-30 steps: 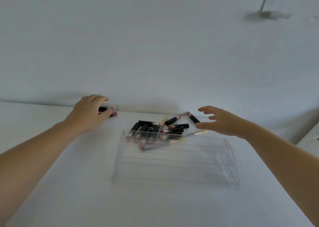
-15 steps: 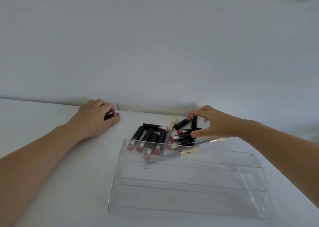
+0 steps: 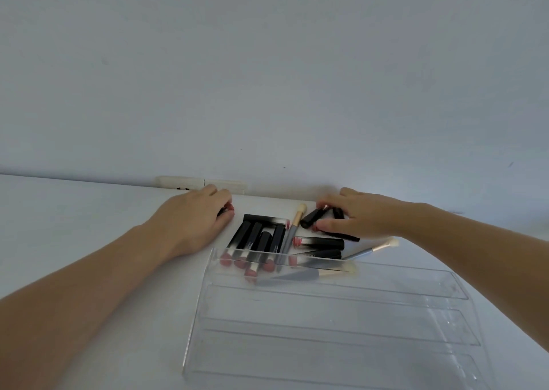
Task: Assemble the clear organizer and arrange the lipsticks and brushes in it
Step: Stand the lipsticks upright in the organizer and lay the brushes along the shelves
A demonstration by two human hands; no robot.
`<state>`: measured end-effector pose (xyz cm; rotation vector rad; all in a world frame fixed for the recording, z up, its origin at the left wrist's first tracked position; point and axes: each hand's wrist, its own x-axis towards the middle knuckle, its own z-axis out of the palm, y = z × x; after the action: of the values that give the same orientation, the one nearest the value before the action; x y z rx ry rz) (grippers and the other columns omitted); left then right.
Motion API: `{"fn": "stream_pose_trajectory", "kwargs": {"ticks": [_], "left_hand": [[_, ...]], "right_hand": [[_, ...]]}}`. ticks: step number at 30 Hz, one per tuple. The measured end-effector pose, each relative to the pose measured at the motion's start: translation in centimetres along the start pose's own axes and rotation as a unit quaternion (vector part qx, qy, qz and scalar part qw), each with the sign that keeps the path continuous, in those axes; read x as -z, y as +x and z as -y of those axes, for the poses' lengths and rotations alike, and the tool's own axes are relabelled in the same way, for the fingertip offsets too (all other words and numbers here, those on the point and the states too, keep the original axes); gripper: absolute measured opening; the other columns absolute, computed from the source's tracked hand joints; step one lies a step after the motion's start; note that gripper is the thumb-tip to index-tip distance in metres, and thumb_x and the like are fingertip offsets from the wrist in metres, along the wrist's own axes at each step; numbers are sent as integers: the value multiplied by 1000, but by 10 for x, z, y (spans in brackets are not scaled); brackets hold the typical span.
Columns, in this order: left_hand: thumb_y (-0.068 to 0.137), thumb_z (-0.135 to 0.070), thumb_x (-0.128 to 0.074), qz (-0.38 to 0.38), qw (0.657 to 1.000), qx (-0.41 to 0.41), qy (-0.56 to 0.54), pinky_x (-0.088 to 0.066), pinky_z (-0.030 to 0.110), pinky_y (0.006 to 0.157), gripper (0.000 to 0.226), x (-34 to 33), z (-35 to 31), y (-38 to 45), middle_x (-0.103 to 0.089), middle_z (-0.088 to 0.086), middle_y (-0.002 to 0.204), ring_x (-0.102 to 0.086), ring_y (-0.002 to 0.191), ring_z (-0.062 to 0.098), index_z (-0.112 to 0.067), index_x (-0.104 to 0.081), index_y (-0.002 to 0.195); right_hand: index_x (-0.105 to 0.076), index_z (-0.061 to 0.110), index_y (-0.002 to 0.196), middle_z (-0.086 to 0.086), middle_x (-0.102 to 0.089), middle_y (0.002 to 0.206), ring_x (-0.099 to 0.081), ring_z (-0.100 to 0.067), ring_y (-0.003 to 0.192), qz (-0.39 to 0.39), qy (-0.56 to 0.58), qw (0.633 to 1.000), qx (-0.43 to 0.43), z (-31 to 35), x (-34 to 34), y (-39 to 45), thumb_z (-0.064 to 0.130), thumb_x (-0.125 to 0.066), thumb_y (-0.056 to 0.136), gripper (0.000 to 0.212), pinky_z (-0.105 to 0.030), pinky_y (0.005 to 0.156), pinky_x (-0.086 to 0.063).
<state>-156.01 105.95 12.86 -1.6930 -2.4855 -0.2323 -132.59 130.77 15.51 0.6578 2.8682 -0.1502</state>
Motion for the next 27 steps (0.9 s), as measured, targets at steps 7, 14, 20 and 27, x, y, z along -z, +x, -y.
{"fn": "stream_pose_trajectory", "kwargs": {"ticks": [7,14,20,27], "left_hand": [[106,-40,-36,-83,993,41,-74,-50,42,77,25,5,-9,-3,-57,-4,108,-63,86,27,-24,-54,111],[100,-45,-34,-96,991,-61,-70,-42,32,64,28,-4,-20,9,-51,-12,98,-56,80,16,-28,-55,105],[93,-62,-19,-28,990,-90,-100,-47,31,68,41,-12,-13,14,-43,-21,99,-56,79,6,-39,-52,102],[104,-44,-37,-49,984,-84,-149,-42,29,71,17,-2,-19,21,-53,-19,100,-56,86,-1,-33,-51,102]], "right_hand": [[-33,47,128,10,-45,101,-56,-22,88,-63,-95,993,24,1,-10,-6,84,-20,82,60,-35,71,-40],[-35,37,109,8,-51,106,-52,-20,82,-76,-107,990,53,-1,-13,-5,82,-14,80,57,-35,71,-36],[-34,33,98,12,-47,97,-50,-20,79,-93,-90,989,78,-2,-15,-6,72,-28,93,40,-34,68,-34],[-38,32,104,13,-46,101,-52,-20,83,-89,-81,989,81,-3,-14,-3,71,-30,94,41,-34,69,-35]]}}
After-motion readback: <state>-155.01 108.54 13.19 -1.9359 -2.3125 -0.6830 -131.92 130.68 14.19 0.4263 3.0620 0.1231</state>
